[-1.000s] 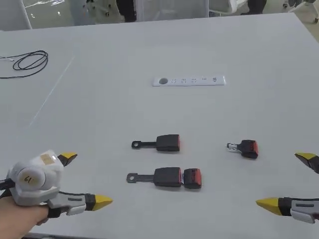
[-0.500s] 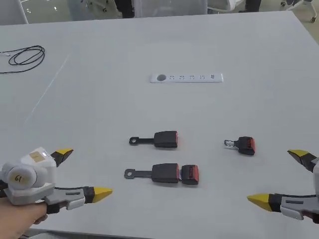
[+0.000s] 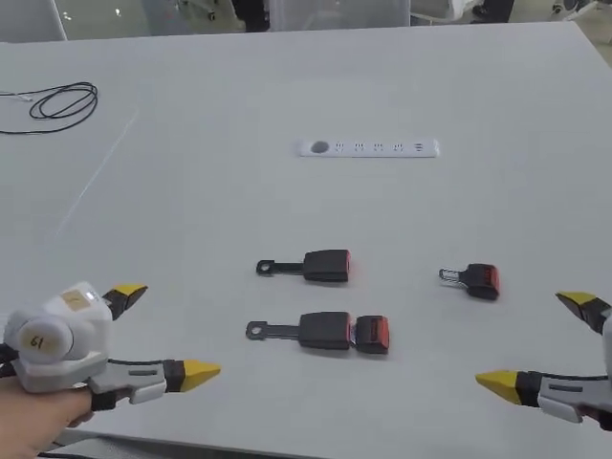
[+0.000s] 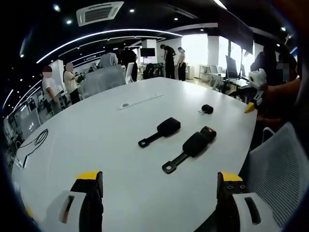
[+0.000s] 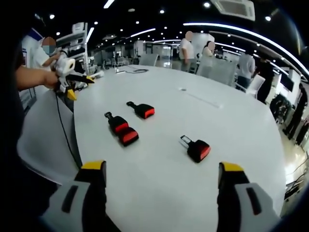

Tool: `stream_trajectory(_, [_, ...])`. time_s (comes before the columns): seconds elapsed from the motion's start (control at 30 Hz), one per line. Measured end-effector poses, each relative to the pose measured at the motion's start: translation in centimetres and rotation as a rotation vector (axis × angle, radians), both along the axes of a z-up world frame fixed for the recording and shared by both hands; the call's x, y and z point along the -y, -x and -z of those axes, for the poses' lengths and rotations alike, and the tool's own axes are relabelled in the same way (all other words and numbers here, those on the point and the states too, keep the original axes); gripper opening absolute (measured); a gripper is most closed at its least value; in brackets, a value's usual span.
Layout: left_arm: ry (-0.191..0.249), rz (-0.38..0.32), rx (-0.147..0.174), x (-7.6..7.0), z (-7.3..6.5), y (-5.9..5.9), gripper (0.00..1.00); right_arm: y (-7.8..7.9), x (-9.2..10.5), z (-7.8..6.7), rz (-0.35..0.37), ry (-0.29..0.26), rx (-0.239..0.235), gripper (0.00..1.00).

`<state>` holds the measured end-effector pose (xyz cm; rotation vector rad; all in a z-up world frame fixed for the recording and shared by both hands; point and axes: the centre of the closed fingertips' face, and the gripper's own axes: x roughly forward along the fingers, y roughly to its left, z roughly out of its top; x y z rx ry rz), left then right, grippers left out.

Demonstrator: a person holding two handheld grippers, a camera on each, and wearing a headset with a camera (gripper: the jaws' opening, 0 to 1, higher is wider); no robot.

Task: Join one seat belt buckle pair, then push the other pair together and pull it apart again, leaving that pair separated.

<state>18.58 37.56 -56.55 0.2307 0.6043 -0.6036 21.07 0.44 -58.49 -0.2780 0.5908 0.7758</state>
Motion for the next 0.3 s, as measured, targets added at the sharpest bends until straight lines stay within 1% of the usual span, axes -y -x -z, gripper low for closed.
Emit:
stream_trajectory(0.13, [0.000,-0.006,-0.005,0.01,0.19,0.09,1.00,0.23,-0.88,0.37,-0.013,0.012,-0.005,0.98])
stream_trajectory(0.2, [-0.006,-0.006,0.000,-0.04,0.22,0.05,1.00,0.29,-0.82,0.73,-0.014,0.033,-0.017,0.98])
stream_trajectory(0.3, [-0.004,-0.007,0.012,-0.02,0.01,-0.03,1.00,0.31,-0.74,0.70,-0.012,0.031,-0.015,0.98])
